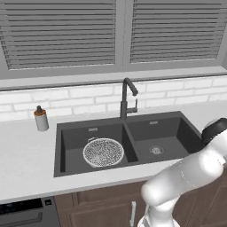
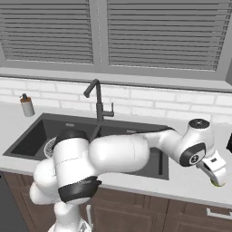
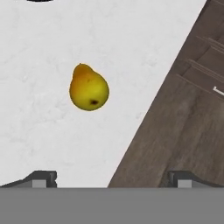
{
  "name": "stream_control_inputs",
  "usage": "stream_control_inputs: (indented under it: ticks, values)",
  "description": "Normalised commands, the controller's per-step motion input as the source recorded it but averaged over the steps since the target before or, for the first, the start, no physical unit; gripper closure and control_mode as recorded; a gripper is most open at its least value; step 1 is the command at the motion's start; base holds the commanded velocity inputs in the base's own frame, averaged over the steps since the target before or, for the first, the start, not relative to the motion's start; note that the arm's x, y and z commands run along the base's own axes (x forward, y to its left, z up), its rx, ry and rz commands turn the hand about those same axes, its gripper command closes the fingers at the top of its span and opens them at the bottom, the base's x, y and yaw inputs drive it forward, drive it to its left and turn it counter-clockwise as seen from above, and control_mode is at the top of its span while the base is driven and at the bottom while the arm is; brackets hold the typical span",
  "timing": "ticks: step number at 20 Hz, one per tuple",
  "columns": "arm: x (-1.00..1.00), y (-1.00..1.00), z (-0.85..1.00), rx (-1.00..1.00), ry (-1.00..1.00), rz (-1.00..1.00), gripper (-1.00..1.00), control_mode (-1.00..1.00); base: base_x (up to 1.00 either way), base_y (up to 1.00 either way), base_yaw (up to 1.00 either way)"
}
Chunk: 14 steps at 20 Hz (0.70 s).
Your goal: Put the colander in the sink, put the pear in the colander, and turn on the sink faucet and pour water over the colander.
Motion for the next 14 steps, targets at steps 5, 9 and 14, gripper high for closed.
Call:
stream_control_inputs:
  ticks: [5, 9, 14]
  values:
    - [0.23, -0.45, -0.16, 0.1, 0.06, 0.03, -1.0, -1.0, 0.0, 0.0, 0.0]
    - [0.18, -0.36, -0.12, 0.21, 0.0, 0.06, -1.0, -1.0, 0.0, 0.0, 0.0]
    - [0.15, -0.25, -0.17, 0.17, 0.01, 0.06, -1.0, -1.0, 0.0, 0.0, 0.0]
